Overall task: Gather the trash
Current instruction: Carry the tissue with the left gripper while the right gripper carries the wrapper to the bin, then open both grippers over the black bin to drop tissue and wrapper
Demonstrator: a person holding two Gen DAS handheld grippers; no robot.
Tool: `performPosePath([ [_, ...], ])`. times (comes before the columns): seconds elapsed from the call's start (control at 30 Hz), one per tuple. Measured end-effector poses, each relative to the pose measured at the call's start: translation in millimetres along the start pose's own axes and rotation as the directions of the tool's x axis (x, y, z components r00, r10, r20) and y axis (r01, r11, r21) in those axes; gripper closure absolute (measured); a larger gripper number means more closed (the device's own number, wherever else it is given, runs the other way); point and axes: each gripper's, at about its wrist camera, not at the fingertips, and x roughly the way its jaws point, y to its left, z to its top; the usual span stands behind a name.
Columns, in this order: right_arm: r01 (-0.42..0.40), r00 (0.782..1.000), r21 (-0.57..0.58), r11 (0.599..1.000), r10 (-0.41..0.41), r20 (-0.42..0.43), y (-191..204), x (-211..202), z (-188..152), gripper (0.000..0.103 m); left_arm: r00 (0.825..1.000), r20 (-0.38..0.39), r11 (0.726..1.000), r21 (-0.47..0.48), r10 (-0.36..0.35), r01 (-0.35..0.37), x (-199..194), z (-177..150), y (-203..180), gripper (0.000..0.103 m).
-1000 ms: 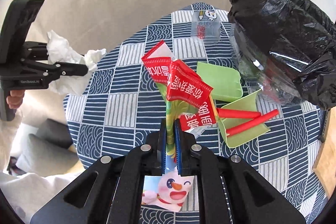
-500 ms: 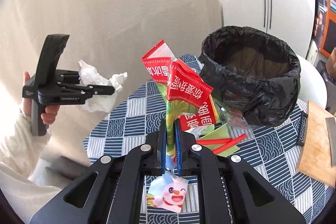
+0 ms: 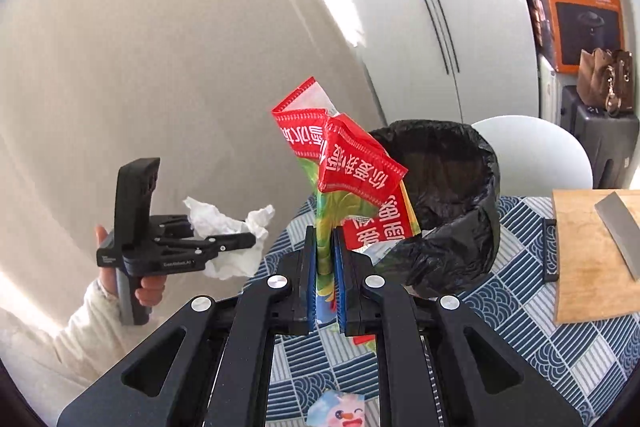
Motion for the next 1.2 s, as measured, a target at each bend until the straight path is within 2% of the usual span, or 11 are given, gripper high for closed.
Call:
performPosePath([
  [0.23, 0.096, 0.994, 0.043, 0.994, -0.098, 0.047, -5, 5, 25, 0.096, 0.994, 0.051, 0.995, 0.053, -0.093, 0.090, 24, 41, -1, 0.071],
  [0.6, 0.179, 0.975, 0.138, 0.974, -0.194, 0.110, -9, 41, 47, 0.095, 0.970, 0.026, 0.965, 0.109, -0.243, 0.238, 69, 80, 7, 0.071],
  [0.67, 0.189, 0.973, 0.147, 0.971, -0.206, 0.109, -12, 48, 50, 0.091, 0.967, 0.017, 0.961, 0.119, -0.254, 0.250, 77, 85, 6, 0.067],
  [0.7, 0.203, 0.969, 0.155, 0.967, -0.220, 0.108, -14, 51, 52, 0.089, 0.966, 0.024, 0.960, 0.119, -0.258, 0.253, 79, 85, 7, 0.059],
  [0.73, 0.215, 0.967, 0.165, 0.963, -0.233, 0.100, -16, 54, 55, 0.079, 0.962, 0.052, 0.958, 0.118, -0.269, 0.261, 78, 85, 8, 0.049],
  [0.77, 0.222, 0.965, 0.177, 0.959, -0.241, 0.098, -20, 56, 56, 0.062, 0.956, 0.083, 0.956, 0.115, -0.280, 0.269, 76, 84, 9, 0.043],
  [0.8, 0.229, 0.963, 0.194, 0.954, -0.252, 0.101, -23, 56, 57, 0.050, 0.954, 0.104, 0.956, 0.111, -0.282, 0.271, 75, 83, 10, 0.028],
  [0.83, 0.234, 0.960, 0.217, 0.948, -0.261, 0.105, -26, 55, 58, 0.037, 0.952, 0.112, 0.956, 0.111, -0.284, 0.272, 75, 82, 11, 0.021],
  [1.0, 0.269, 0.949, 0.241, 0.933, -0.300, 0.101, -35, 47, 60, 0.033, 0.962, 0.109, 0.966, 0.103, -0.249, 0.238, 78, 76, 16, 0.016],
  [1.13, 0.319, 0.935, 0.230, 0.919, -0.345, 0.085, -38, 46, 54, 0.020, 0.971, 0.118, 0.977, 0.074, -0.208, 0.201, 71, 67, 24, 0.011],
  [1.2, 0.341, 0.929, 0.218, 0.915, -0.363, 0.074, -38, 48, 50, 0.018, 0.977, 0.115, 0.983, 0.063, -0.181, 0.175, 67, 62, 29, 0.008],
])
